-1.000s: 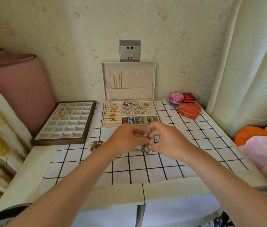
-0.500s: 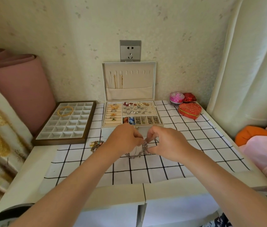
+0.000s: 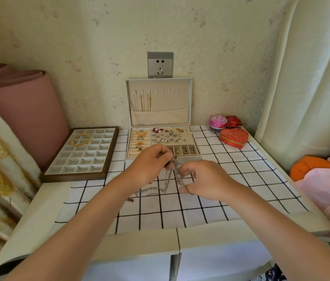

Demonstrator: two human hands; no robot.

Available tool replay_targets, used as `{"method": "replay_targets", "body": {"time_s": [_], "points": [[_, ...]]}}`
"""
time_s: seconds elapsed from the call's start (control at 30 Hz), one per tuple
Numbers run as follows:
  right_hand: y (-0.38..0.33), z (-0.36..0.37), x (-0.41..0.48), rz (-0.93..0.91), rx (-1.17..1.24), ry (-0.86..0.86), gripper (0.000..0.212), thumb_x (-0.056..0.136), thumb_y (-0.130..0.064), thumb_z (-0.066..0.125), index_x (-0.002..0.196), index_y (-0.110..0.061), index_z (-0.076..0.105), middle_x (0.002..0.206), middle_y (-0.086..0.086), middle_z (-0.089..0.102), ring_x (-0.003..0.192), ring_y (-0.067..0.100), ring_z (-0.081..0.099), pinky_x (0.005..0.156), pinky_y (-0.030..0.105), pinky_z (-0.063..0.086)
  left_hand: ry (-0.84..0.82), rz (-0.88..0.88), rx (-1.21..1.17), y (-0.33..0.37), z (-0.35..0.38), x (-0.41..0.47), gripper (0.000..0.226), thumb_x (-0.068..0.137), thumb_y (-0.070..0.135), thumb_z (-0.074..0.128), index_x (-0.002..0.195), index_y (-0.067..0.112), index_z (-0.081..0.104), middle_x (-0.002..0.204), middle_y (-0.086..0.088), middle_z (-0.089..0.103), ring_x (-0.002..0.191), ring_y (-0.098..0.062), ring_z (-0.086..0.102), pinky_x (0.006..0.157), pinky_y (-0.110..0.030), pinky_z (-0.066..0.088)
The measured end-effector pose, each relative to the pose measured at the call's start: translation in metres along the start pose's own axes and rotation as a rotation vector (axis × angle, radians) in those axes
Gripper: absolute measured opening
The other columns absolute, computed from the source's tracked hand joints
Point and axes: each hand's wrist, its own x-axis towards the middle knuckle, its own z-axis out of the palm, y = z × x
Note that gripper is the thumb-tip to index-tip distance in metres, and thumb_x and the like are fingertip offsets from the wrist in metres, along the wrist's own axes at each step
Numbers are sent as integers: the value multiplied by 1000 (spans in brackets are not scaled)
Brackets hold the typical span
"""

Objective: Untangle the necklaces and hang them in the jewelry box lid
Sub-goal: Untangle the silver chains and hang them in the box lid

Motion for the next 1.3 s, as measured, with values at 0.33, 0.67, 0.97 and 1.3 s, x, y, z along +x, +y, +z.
{"method": "replay_targets", "body": {"time_s": [0.33,0.67,0.97,1.3], "points": [[5,9,2,-67,338,-54,37,81,-31,76,116,-36,64,112,-19,69,111,-6,59,108,36,43,-219,-49,-15,9,4,-8,24,104,17,45,89,14,65,70,-2,55,54,-13,51,53,-21,47],[-5,14,2,-12,625,-193,37,89,1,51,113,-22,67,110,2,72,68,22,64,60,33,53,-199,-187,-242,10,-1,-5,23,107,16,37,91,14,54,66,0,44,48,-12,33,44,-20,23],[2,11,6,117,413,-145,31,97,-15,45,122,-26,61,114,-10,70,80,17,68,58,25,51,-48,-18,381,3,-22,1,7,93,29,65,97,24,68,104,8,64,85,-11,60,74,-23,48],[15,-4,2,89,59,-253,67,75,-25,86,135,-33,57,117,-19,66,112,7,58,97,25,44,153,45,691,-10,-42,5,28,103,35,46,90,17,64,69,4,58,63,-16,53,57,-32,42]]}}
